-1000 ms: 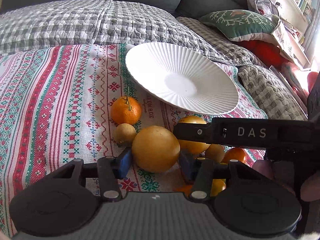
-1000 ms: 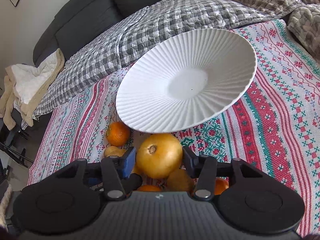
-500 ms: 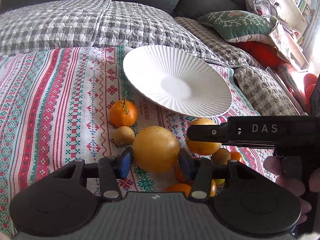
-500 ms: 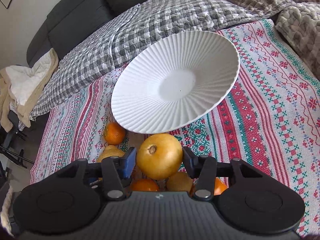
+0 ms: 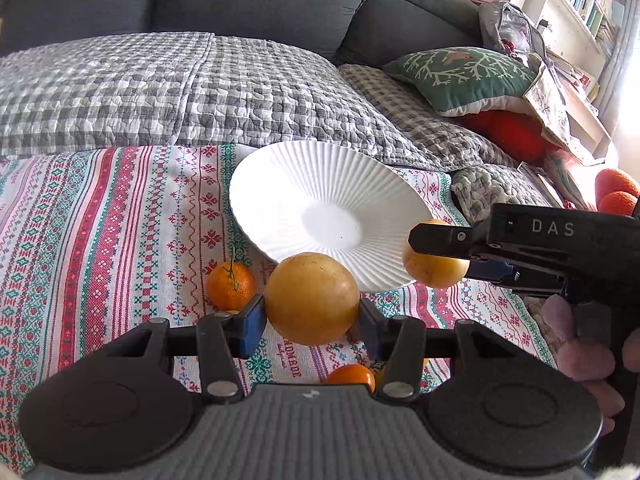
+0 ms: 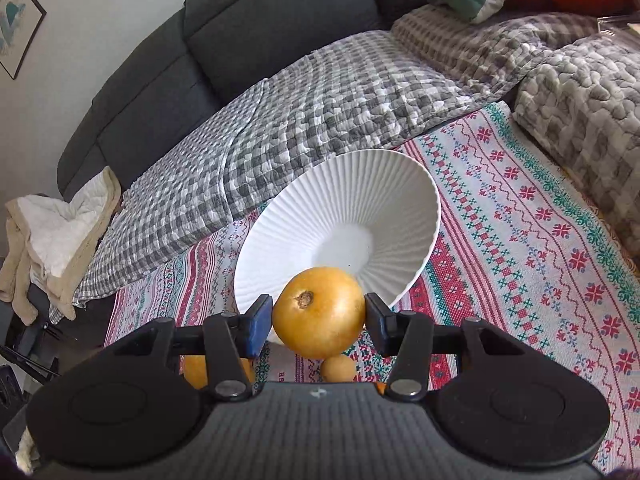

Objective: Organize fruits
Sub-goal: 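Carry both fruits onto the white plate and open both tools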

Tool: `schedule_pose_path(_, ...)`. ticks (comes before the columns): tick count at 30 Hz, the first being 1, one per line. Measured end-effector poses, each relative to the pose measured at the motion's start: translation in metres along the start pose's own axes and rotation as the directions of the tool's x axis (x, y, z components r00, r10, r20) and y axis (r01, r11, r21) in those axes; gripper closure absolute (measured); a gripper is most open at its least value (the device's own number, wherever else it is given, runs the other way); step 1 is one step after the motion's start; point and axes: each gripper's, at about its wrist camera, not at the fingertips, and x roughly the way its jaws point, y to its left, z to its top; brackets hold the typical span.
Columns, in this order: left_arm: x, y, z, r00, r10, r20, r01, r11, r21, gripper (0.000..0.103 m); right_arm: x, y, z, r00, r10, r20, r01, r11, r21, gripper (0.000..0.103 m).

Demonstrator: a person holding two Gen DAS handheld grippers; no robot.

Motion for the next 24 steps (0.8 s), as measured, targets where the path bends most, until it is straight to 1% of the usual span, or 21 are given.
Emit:
schedule_pose_path(5,0.019,-0.009,0.015,1.000,-0.025,0.019,0.024,0.999,0.039,0.060,0.011,-0.009,0.007,0.999,-0.024,0.025,0.024,1.000,0.019,0.057)
schedule_pose_path(10,0.040,-0.015,0.024,0.999,-0.033,0.026,0.031,0.996,0.087,0.060,0.015,-0.016,0.011,0.998,-0.016,0.058,0.013,0.999,0.051,0.057)
schedule_pose_path(13,0.053,-0.017,0.030,0.999,-0.019,0.031,0.015,0.993,0.119,0.060,0.018,-0.015,0.012,0.997,-0.035,0.074,0.032,0.998,0.050,0.057)
schedule_pose_path(16,0.064,-0.017,0.032,0.999,-0.002,0.034,-0.004,0.988,0.153,0.060,0.022,-0.013,0.013,0.996,-0.031,0.085,0.026,0.998,0.055,0.057)
schedule_pose_path(19,0.072,-0.013,0.029,1.000,0.011,0.013,-0.013,0.986,0.164,0.060,0.023,-0.011,0.013,0.995,-0.039,0.094,0.035,0.998,0.049,0.057)
schedule_pose_path(24,0.076,-0.017,0.028,1.000,0.021,0.010,-0.023,0.975,0.223,0.060,0.026,-0.008,0.011,0.994,-0.066,0.084,0.065,0.998,0.017,0.057)
